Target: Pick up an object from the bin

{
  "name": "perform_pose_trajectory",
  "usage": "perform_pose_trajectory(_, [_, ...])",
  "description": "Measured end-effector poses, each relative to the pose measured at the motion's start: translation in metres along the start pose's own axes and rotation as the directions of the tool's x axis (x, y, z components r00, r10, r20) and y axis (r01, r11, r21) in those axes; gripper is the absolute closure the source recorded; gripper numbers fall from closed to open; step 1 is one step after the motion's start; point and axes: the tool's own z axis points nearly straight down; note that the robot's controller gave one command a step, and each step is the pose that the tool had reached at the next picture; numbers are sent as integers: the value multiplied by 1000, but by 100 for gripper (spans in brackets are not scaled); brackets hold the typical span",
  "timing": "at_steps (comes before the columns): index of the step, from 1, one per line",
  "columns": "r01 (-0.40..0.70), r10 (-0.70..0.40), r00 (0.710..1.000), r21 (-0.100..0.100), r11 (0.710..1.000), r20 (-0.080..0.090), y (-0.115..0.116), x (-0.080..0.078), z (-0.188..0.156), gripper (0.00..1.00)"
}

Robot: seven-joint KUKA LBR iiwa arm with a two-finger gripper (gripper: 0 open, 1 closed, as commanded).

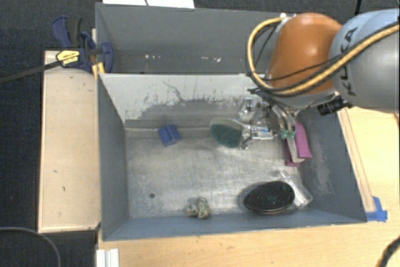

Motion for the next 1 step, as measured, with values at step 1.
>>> perform_pose_trajectory(1, [8, -8, 1000, 0, 1000, 2, 5, -6, -92, 100])
